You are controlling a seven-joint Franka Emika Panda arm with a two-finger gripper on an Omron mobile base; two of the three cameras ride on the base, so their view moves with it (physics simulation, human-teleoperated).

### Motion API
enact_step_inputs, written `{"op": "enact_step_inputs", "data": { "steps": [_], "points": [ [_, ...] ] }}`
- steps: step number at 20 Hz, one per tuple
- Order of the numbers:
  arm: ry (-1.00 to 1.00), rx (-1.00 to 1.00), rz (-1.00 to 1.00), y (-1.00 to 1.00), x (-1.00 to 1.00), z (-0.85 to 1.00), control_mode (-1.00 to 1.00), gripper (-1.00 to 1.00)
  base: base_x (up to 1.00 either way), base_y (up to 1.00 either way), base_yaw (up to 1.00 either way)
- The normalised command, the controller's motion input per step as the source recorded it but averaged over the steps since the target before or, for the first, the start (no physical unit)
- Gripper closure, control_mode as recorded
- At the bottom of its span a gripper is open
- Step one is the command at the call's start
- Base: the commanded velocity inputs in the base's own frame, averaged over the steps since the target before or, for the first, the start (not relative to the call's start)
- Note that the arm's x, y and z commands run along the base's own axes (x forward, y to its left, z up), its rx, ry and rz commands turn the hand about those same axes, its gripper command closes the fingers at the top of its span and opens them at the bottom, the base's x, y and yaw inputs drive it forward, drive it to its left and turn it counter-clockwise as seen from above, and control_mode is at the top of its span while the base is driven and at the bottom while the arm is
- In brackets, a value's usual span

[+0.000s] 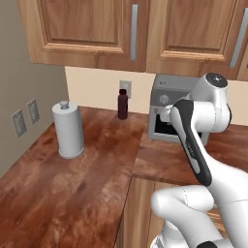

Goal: Place the drinks on the dining counter in a tight cluster.

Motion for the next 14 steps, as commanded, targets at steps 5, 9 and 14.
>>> {"op": "enact_step_inputs", "data": {
  "steps": [5, 9, 14],
  "points": [
    [0.0, 0.0, 0.0, 0.0, 0.0, 0.0, 1.0, -1.0, 0.0, 0.79, 0.12],
    [0.0, 0.0, 0.0, 0.0, 0.0, 0.0, 1.0, -1.0, 0.0, 0.07, 0.01],
    [0.0, 0.0, 0.0, 0.0, 0.0, 0.0, 1.0, -1.0, 0.0, 0.0, 0.0]
  ]
}}
